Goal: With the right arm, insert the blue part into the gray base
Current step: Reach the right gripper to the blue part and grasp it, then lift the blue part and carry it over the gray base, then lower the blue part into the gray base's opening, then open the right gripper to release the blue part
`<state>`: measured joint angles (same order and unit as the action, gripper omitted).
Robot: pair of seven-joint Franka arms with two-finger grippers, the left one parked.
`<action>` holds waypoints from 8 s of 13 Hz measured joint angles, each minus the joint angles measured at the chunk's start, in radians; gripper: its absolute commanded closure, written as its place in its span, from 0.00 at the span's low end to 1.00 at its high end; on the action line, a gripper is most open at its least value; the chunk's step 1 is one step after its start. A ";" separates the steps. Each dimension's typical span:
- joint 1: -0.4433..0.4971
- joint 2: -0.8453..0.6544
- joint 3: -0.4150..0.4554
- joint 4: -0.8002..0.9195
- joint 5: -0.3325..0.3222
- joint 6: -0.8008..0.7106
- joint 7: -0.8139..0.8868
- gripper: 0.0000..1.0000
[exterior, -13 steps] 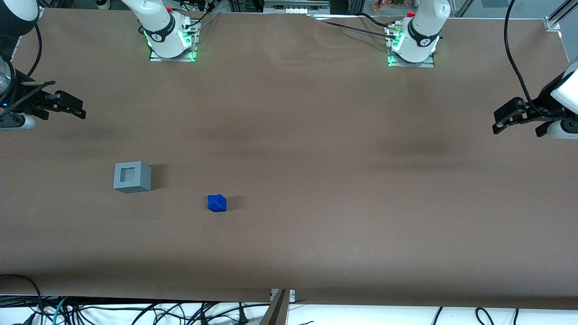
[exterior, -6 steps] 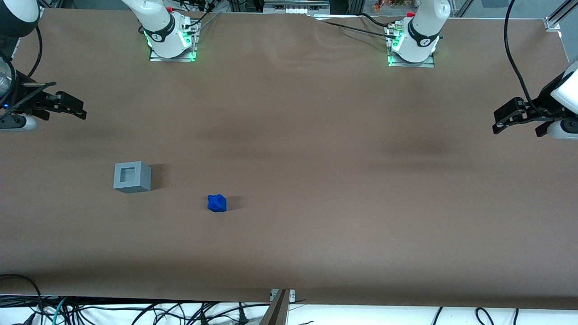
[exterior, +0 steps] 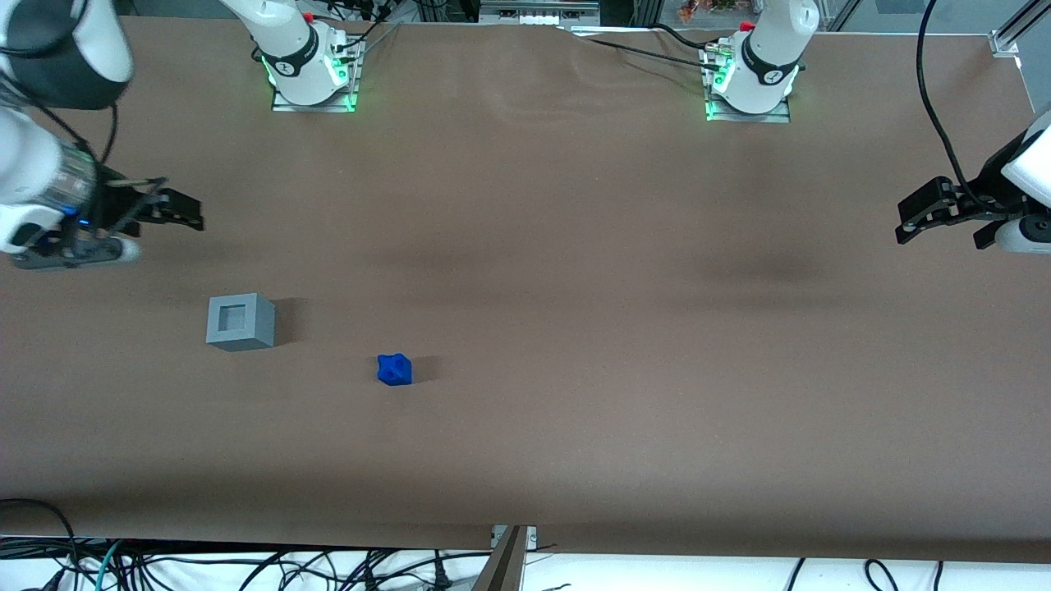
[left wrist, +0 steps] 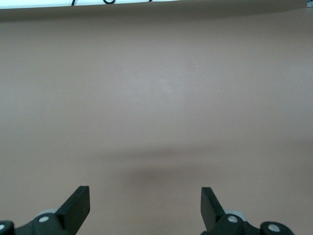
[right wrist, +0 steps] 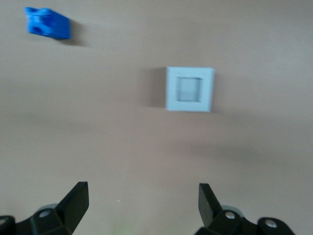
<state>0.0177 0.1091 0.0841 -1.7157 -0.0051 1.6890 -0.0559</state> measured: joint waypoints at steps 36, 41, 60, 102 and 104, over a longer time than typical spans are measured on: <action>0.284 0.705 -0.007 0.358 -0.003 0.555 0.344 0.82; 0.283 0.562 -0.056 0.380 -0.071 0.336 0.329 0.81; 0.159 0.249 -0.290 -0.099 -0.020 0.427 -0.104 0.91; 0.128 0.305 -0.294 -0.137 0.125 0.528 -0.253 0.10; 0.128 0.306 -0.294 -0.137 0.125 0.529 -0.254 0.01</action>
<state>0.1461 0.4147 -0.2101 -1.8530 0.1197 2.2176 -0.3095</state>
